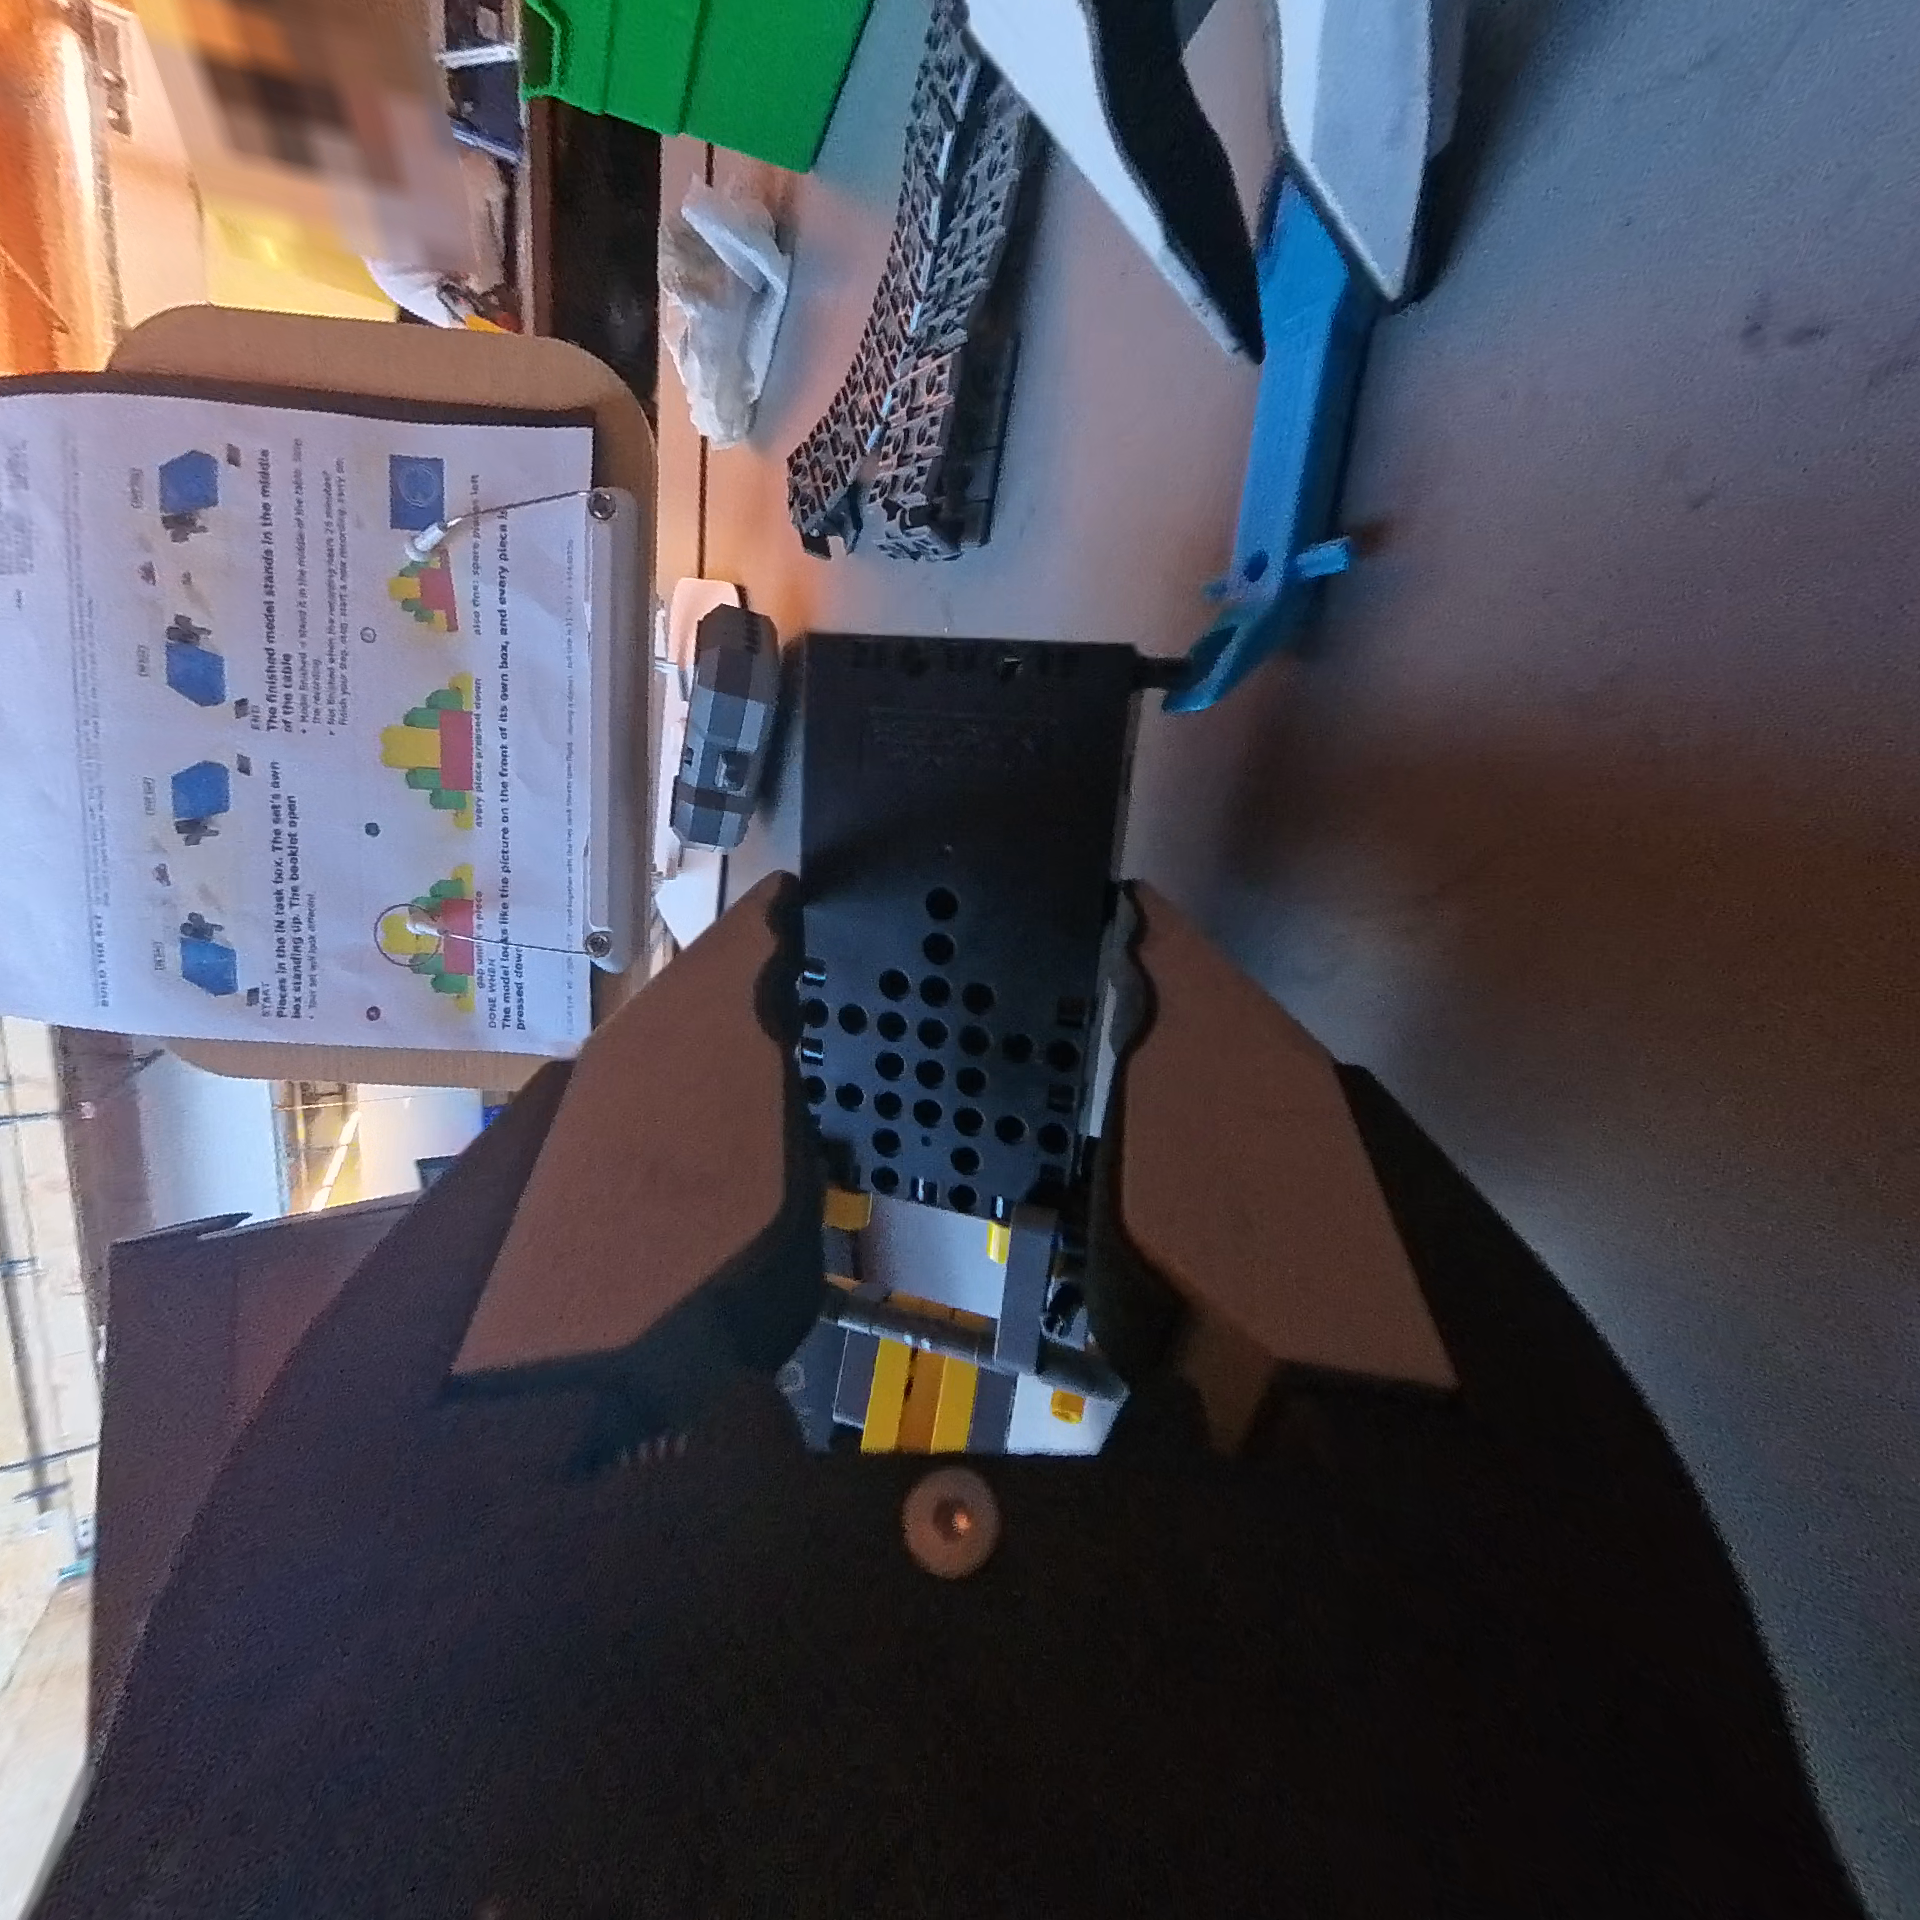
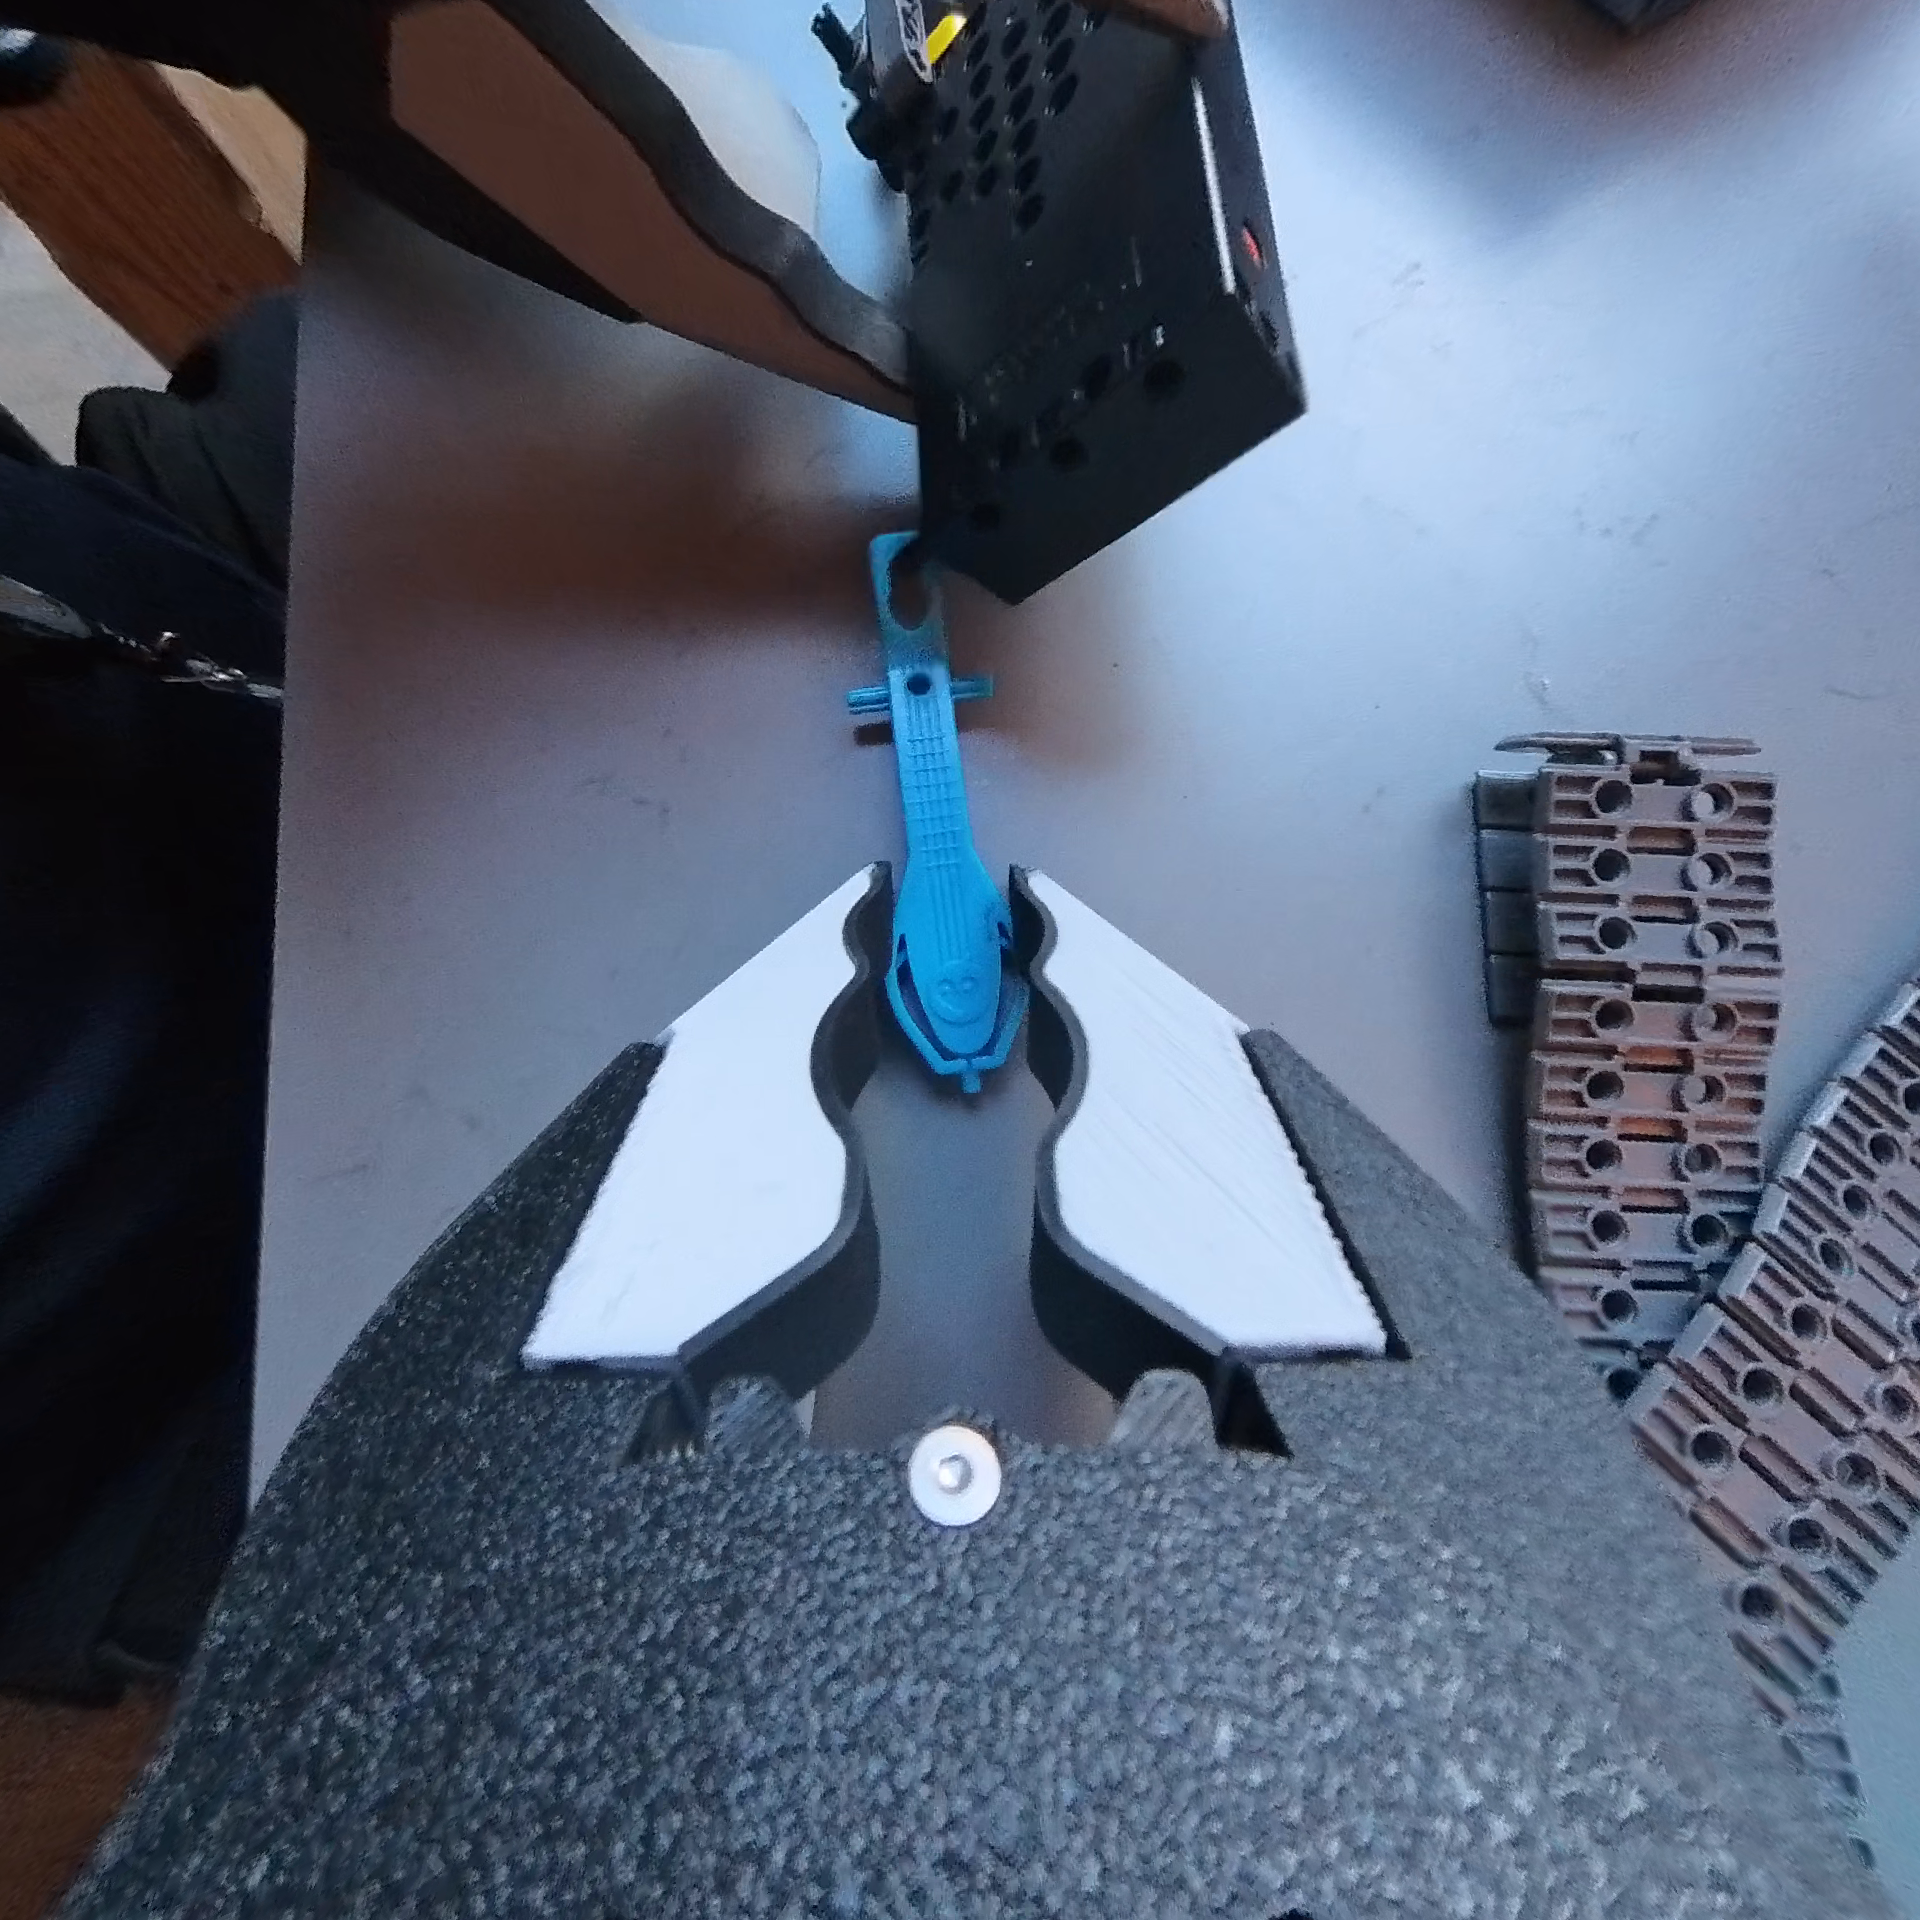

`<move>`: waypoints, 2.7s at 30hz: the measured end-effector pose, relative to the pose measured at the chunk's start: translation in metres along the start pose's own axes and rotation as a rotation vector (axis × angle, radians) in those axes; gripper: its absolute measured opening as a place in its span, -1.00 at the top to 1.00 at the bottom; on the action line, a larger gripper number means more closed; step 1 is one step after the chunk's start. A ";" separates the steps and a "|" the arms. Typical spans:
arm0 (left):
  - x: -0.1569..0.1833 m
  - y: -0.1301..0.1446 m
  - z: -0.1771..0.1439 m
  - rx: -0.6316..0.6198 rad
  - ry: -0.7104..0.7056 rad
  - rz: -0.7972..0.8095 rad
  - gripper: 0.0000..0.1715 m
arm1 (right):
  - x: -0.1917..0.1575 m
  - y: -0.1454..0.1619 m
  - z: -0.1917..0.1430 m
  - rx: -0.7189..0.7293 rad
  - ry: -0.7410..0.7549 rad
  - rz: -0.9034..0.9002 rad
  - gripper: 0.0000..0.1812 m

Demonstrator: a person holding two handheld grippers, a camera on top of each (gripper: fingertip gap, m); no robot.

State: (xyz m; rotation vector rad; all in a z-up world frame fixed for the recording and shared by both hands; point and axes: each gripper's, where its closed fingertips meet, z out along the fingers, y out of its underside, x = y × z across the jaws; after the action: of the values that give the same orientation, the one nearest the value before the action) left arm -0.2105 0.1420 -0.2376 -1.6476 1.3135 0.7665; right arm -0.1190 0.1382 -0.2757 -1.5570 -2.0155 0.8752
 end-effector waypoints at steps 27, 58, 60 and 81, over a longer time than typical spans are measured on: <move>-0.014 0.003 0.005 -0.011 -0.060 -0.065 0.32 | -0.010 0.002 -0.002 0.002 0.022 -0.071 0.79; 0.016 0.021 0.016 -0.029 0.474 -0.593 0.32 | -0.007 0.007 -0.019 0.054 0.140 -0.076 0.56; 0.016 0.021 0.016 -0.031 0.479 -0.594 0.32 | -0.003 0.006 -0.013 0.029 0.149 -0.080 0.54; 0.002 0.010 0.004 0.048 0.542 -0.773 0.36 | 0.007 0.031 -0.043 -0.031 0.222 -0.062 0.65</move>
State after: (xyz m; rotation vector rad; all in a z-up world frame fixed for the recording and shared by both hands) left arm -0.2189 0.1438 -0.2438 -2.1860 0.8792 -0.1856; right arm -0.0706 0.1591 -0.2681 -1.5258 -1.9152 0.6206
